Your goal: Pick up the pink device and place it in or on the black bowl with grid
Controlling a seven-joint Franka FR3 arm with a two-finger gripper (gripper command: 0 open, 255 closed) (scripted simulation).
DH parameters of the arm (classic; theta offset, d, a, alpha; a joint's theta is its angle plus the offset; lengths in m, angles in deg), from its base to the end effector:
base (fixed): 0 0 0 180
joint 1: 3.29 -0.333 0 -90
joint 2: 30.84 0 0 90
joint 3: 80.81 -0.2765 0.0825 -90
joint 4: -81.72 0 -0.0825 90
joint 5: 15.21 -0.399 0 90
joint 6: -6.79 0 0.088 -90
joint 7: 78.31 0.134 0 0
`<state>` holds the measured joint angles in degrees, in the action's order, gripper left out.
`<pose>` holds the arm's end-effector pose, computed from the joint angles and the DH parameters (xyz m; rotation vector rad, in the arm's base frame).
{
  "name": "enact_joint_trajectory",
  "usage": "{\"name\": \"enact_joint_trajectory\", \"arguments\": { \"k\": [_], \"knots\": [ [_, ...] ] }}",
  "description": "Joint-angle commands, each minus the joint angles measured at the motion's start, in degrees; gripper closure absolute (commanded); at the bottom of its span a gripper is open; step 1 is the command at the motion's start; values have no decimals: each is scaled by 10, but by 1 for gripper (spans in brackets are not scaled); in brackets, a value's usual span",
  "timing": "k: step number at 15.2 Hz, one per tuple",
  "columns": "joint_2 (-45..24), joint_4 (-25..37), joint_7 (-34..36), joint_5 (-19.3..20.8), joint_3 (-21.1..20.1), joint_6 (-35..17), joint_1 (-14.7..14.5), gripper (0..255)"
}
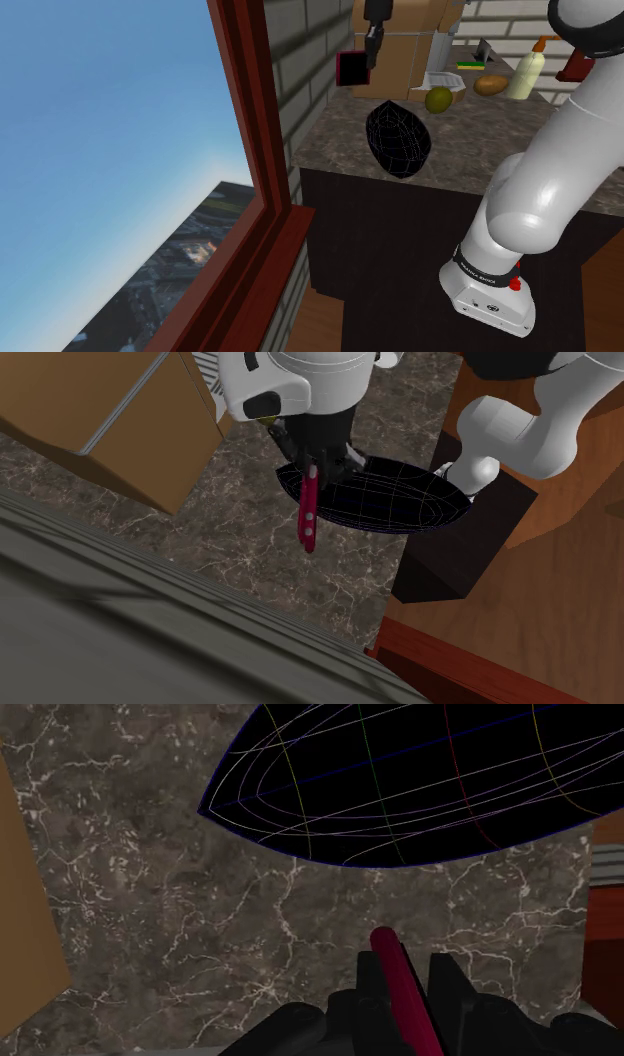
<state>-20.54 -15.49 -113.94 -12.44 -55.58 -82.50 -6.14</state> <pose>0.4757 -0.2201 0.5836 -3.1069 -0.3673 -0.0549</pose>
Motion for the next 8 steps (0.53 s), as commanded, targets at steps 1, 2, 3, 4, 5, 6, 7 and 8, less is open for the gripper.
{"name": "enact_joint_trajectory", "arguments": {
  "k": [1,2,3,4,5,6,7,8],
  "knots": [
    [56,-47,9,22,-9,4,2,255],
    [79,-66,12,30,-12,7,5,255],
    [101,-84,14,38,-16,10,8,255],
    [124,-101,16,45,-20,15,12,255],
    [146,-117,18,52,-23,20,16,255],
    [168,-132,19,58,-27,25,20,255],
    [189,-147,20,64,-30,32,24,255],
    [210,-161,20,70,-33,39,29,255]
  ]
}}
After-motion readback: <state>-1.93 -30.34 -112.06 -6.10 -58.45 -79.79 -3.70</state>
